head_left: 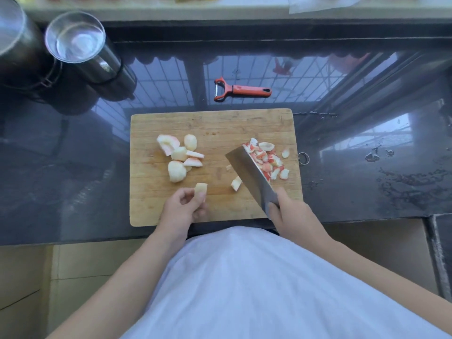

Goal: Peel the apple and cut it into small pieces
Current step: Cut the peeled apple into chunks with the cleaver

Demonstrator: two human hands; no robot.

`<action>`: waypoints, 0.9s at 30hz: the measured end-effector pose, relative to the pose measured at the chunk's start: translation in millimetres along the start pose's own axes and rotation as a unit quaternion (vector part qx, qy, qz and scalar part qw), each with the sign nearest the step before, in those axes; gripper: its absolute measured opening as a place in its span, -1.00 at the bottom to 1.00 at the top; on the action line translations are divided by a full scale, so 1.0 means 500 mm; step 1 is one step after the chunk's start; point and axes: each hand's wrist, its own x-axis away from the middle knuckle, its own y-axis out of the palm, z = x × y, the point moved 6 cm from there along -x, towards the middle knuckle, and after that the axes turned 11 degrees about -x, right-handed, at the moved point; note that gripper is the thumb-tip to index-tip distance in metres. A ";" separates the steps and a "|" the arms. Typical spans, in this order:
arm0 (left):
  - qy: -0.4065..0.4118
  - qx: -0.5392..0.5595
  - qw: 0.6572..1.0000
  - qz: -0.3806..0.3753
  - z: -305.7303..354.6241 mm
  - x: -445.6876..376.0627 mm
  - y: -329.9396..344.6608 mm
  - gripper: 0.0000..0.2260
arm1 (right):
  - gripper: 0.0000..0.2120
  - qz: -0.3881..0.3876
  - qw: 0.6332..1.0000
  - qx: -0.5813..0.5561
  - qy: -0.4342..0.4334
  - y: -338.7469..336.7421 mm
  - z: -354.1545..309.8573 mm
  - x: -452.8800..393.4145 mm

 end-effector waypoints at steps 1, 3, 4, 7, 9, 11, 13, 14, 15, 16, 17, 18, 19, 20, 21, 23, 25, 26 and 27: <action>-0.003 0.039 0.999 -0.017 -0.007 0.001 -0.001 -0.83 | -0.75 0.018 1.000 -0.009 0.015 -0.007 0.014 0.003; -0.004 0.095 0.994 -0.055 -0.012 0.006 0.004 -0.77 | -0.81 0.047 0.998 -0.020 0.045 -0.019 0.037 0.009; -0.003 0.110 0.991 -0.073 -0.013 0.008 0.008 -0.72 | -0.84 0.057 0.996 -0.028 0.056 -0.024 0.045 0.013; 0.009 0.102 0.986 -0.128 -0.003 0.015 0.032 -0.68 | -0.91 0.074 0.992 -0.054 0.084 -0.029 0.061 0.018; 0.031 0.030 0.984 -0.174 0.015 0.021 0.075 -0.77 | -0.93 0.087 0.988 -0.073 0.102 -0.036 0.068 0.015; 0.078 -0.080 0.971 -0.210 0.047 0.027 0.139 -0.86 | -0.91 0.107 0.984 -0.093 0.107 -0.047 0.068 0.013; 0.135 -0.188 0.951 -0.205 0.078 0.025 0.202 -0.92 | -0.84 0.126 0.981 -0.106 0.100 -0.060 0.062 0.013; 0.149 -0.229 0.945 -0.182 0.085 0.019 0.224 -0.90 | -0.83 0.132 0.980 -0.112 0.098 -0.067 0.060 0.015; 0.152 -0.262 0.941 -0.150 0.086 0.008 0.235 -0.85 | -0.84 0.137 0.979 -0.117 0.099 -0.072 0.061 0.016; 0.148 -0.284 0.941 -0.110 0.081 -0.001 0.232 -0.80 | -0.86 0.139 0.977 -0.124 0.102 -0.077 0.062 0.018; 0.140 -0.295 0.943 -0.061 0.076 -0.008 0.216 -0.76 | -0.88 0.140 0.976 -0.130 0.104 -0.081 0.064 0.019; 0.132 -0.296 0.946 -0.010 0.070 -0.014 0.189 -0.71 | -0.90 0.140 0.975 -0.134 0.106 -0.083 0.065 0.019; 0.127 -0.293 0.947 0.038 0.069 -0.017 0.159 -0.67 | -0.93 0.139 0.974 -0.138 0.109 -0.085 0.067 0.020; 0.126 -0.290 0.946 0.077 0.071 -0.021 0.127 -0.65 | -0.94 0.140 0.973 -0.142 0.112 -0.085 0.068 0.020; 0.126 -0.286 0.944 0.105 0.076 -0.028 0.097 -0.64 | -0.94 0.140 0.973 -0.143 0.116 -0.084 0.069 0.019; 0.129 -0.275 0.944 0.131 0.092 -0.037 0.049 -0.67 | -0.92 0.137 0.973 -0.143 0.118 -0.077 0.067 0.017; 0.149 -0.255 0.947 0.123 0.111 -0.038 0.026 -0.75 | -0.94 0.129 0.976 -0.137 0.113 -0.070 0.062 0.014; 0.157 -0.237 0.953 0.107 0.117 -0.034 0.024 -0.79 | -0.96 0.123 0.978 -0.131 0.107 -0.067 0.057 0.013; 0.164 -0.214 0.959 0.088 0.119 -0.028 0.025 -0.82 | -0.97 0.117 0.980 -0.128 0.100 -0.064 0.053 0.012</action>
